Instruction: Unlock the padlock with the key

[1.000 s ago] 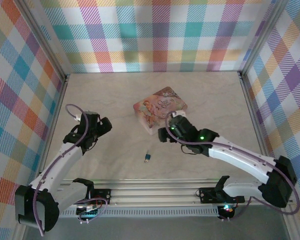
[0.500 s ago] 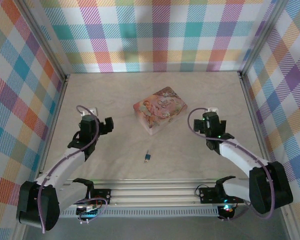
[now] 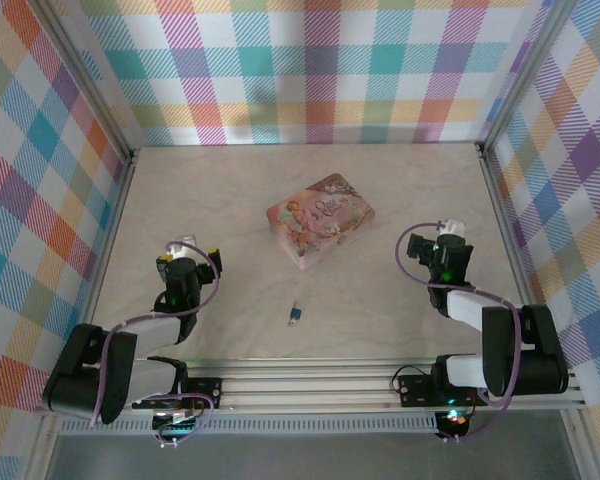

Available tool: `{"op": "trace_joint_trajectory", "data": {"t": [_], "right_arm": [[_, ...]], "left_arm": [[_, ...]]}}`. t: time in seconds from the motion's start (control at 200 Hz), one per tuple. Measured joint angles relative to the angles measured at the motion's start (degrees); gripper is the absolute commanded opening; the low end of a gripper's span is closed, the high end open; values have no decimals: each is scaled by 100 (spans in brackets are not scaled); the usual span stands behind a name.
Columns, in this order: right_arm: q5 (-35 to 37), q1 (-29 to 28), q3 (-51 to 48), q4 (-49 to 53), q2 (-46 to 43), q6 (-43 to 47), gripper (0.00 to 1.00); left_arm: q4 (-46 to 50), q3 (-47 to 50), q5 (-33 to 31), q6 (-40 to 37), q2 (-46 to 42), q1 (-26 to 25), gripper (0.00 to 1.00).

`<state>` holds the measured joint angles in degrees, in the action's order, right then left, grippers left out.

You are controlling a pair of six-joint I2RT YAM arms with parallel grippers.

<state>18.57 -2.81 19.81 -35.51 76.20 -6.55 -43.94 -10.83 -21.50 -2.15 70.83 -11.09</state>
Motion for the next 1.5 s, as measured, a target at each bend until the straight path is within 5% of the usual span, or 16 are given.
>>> {"op": "trace_joint_trajectory", "data": {"t": [0.365, 0.68, 1.5], "right_arm": [[-824, 101, -278, -1864, 1012, 243, 100], [-863, 98, 146, -1543, 1156, 278, 100], [-863, 98, 146, -1453, 1156, 278, 100]], "left_arm": [[-1513, -278, 343, -111, 1838, 52, 100], [-634, -1300, 1005, 7, 1875, 632, 100], [-264, -1300, 1204, 83, 1875, 636, 100]]}}
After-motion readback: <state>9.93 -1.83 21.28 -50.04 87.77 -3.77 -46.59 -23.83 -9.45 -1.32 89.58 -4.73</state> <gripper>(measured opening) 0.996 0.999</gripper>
